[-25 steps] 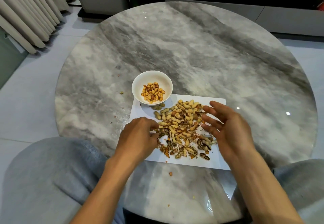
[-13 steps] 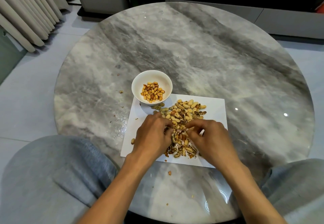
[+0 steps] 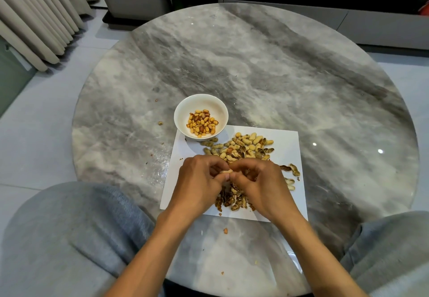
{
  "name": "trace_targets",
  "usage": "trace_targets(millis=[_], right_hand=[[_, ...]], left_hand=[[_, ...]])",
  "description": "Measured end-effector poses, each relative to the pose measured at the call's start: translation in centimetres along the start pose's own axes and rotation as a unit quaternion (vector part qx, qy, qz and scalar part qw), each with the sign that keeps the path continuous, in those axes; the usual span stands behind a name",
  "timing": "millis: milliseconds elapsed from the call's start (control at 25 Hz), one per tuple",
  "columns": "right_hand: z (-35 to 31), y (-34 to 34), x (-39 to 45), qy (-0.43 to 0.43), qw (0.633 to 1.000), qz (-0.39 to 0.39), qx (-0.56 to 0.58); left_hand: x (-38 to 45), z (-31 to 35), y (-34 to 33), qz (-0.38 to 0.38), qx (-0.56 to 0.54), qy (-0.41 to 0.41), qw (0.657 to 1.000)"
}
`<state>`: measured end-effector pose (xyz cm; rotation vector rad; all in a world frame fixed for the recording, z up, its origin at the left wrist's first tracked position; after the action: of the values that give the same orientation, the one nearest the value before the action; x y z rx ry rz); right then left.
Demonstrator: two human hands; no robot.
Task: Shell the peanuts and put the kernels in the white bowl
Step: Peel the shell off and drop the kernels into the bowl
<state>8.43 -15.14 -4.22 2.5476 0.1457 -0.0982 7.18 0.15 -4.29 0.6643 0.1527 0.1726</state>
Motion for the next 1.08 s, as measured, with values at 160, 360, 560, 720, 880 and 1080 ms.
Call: trace_targets(millis=[160,360,560,720,880,1080], right_hand=[[0.4,1.0,0.2,-0.083,0.988,0.043,0.122],[-0.1,0.7,-0.2,-0.164,0.947,-0.040,0.273],[-1.2,1.1,-0.4,-0.209,0.875,-0.087,0.428],[-1.7,1.3,-0.6,-0.198,0.867,-0.112,0.443],[-1.7,1.3,-0.7,-0.211,0.877,-0.134,0.410],[-1.8,0.8,-1.2,-0.275,0.831,-0.174,0.451]], left_hand=[[-0.1,0.4,0.6,-0.001,-0.106,0.033,0.994],[0.0,1.2,0.8,-0.010,-0.187,-0.020,0.982],[0.0,2.0,1.5,-0.008,-0.312,-0.016,0.950],[0.5,2.1,1.9,-0.059,-0.290,-0.079,0.952],[0.8,1.9,1.8,-0.094,-0.237,-0.113,0.960],[1.0,2.1,2.1,-0.123,-0.225,-0.120,0.959]])
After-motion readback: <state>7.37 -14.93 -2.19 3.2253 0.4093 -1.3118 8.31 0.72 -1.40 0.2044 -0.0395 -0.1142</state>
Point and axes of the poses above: each hand's wrist, its own x-axis towards the middle knuckle, its own y-axis out of the back of the hand, z = x × y, the point moved 4 cm from there along x, towards the middle knuckle, and after that the axes turned 7 degrees about z, right-handed, at the moved point
